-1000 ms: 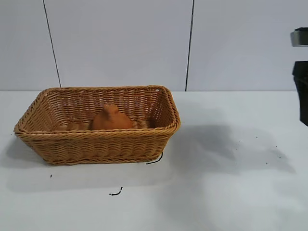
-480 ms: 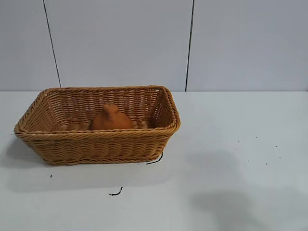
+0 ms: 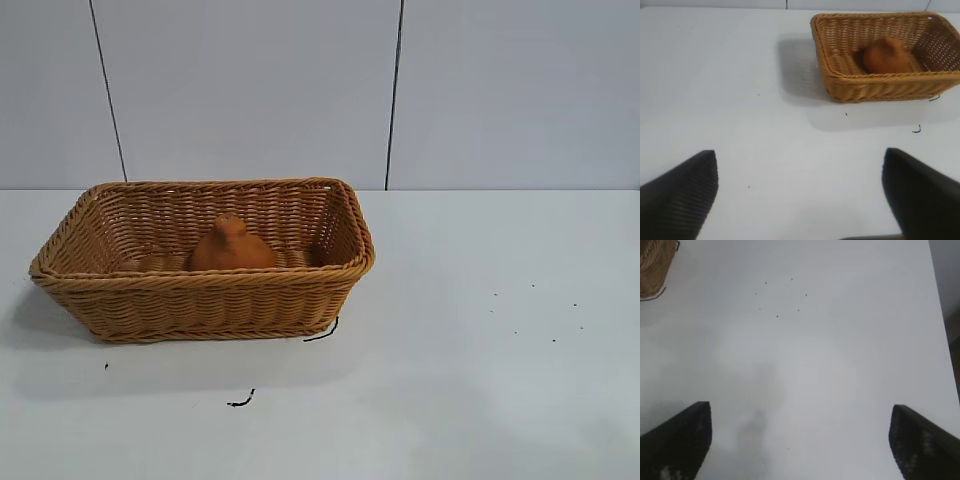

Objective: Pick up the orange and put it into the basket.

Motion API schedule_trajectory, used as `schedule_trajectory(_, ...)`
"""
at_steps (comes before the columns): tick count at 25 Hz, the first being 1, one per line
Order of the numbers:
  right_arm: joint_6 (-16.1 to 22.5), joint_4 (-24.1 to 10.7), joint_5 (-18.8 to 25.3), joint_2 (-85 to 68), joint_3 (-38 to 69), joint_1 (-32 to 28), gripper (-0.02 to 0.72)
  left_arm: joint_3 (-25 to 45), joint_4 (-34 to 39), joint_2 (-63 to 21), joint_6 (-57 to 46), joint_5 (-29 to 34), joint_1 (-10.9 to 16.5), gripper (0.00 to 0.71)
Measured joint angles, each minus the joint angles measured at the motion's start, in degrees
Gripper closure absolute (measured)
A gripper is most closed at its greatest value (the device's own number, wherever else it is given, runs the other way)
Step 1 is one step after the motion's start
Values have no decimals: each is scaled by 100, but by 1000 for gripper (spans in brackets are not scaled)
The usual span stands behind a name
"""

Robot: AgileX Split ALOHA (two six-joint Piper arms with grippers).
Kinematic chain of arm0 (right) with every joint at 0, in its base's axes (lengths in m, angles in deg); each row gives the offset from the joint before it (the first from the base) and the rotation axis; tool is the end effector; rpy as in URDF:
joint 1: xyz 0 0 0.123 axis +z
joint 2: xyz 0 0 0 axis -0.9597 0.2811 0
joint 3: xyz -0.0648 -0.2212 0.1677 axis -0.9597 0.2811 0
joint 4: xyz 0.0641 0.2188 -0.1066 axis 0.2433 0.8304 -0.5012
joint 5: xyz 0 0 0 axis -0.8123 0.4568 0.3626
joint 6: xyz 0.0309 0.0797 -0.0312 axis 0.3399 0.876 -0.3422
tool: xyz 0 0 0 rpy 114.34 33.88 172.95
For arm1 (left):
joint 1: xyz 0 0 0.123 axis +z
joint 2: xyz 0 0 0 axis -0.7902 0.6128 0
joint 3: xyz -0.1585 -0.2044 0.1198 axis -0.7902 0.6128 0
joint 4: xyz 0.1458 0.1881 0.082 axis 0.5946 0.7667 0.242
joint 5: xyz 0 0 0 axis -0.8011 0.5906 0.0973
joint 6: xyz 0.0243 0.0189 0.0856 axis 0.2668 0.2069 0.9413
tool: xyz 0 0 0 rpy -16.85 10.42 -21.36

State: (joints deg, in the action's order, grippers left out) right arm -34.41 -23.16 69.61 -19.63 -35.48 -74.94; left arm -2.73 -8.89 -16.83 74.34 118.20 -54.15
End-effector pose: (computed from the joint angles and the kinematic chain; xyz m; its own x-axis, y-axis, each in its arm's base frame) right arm 0.0202 0.0017 0.2792 -0.5525 -0.0342 -0.8328 -0.0236 0.9994 -0.0253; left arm -0.0051 -0.0041 0.2775 -0.4653 -0.0106 -0.8851 0.0640 0.9969 -0.0456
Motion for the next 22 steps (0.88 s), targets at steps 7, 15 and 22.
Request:
schedule_trajectory(7,-6,-5,8,-881,0,0,16,0,0,0,0,0,0,71)
schedule_trajectory(15,8,-19,8,-882,0,276,16,0,0,0,0,0,0,71)
schedule_trajectory(22,67,-63,8,-882,0,245,16,0,0,0,0,0,0,71)
